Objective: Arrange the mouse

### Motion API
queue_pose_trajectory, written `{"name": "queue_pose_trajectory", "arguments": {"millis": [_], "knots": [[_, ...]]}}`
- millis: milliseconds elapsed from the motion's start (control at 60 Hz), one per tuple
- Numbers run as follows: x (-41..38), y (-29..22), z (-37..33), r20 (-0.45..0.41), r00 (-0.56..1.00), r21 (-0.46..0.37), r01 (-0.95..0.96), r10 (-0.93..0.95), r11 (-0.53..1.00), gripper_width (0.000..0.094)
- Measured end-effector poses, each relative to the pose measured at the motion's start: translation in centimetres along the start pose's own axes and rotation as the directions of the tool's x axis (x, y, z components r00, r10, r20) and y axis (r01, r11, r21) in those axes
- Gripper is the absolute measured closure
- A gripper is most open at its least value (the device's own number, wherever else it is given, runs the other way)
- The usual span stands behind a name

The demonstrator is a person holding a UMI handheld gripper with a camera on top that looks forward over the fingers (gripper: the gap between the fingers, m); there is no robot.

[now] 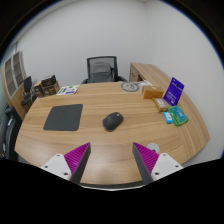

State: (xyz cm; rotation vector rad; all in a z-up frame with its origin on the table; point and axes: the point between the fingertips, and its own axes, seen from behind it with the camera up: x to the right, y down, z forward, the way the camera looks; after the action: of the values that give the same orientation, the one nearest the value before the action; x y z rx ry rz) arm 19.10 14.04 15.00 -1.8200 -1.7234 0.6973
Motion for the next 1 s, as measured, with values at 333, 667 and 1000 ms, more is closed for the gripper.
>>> {"name": "queue_pose_trajectory", "arguments": {"millis": [333,667,1000], "knots": [[-3.7,-1.1,9.0,0.001,1.000,-0.009,-0.010,0.010,1.000,0.0074],[-2.2,-1.6,17.2,-0.034,0.999,-0.023,-0.003,0.003,1.000,0.0075],[-0.9,-2.6,22.9,-0.041,0.999,-0.054,-0.008,0.006,0.998,0.0074]]}}
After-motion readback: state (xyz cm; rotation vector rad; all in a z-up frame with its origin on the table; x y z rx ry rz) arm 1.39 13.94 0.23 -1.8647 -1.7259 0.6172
